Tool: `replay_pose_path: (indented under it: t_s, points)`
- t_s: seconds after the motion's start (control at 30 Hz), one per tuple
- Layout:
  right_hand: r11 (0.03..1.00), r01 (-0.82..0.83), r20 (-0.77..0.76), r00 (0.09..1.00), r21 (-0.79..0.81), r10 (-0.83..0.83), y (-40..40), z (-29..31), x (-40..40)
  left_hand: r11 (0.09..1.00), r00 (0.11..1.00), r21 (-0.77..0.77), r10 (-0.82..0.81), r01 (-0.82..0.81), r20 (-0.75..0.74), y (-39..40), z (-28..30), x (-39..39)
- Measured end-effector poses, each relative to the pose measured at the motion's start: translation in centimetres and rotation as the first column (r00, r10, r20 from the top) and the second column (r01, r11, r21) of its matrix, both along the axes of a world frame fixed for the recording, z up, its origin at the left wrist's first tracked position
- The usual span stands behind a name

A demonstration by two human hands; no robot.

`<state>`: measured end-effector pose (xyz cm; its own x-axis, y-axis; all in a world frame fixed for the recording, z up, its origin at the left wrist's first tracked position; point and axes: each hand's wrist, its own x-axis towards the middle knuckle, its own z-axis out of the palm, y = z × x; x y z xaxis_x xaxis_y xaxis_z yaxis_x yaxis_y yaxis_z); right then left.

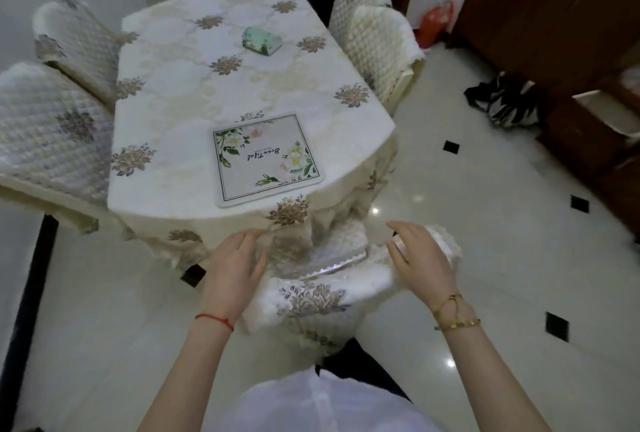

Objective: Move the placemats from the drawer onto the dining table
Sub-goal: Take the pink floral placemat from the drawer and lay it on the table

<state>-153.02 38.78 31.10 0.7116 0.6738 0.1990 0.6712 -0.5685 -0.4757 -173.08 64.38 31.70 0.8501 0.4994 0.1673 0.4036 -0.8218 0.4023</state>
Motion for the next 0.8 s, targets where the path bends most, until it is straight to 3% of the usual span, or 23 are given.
replay_pose_path:
  t_s: [0.2,0.47,0.8]
  points:
    - [0.982,0.188,0.029,0.982,-0.015,-0.187,-9.9,1.9,-1.1,0.994,0.994,0.000,-0.113,0.113,-0.009,-6.6,2.4,3.4]
    - [0.914,0.405,-0.052,0.913,-0.020,-0.406,-23.1,0.6,-0.5,0.953,0.954,-0.047,-0.300,0.300,0.007,-17.7,2.2,10.7]
    - [0.799,0.598,-0.074,0.795,-0.067,-0.601,-42.8,1.4,9.0,0.899,0.911,-0.145,-0.409,0.412,0.051,-35.7,1.7,25.6]
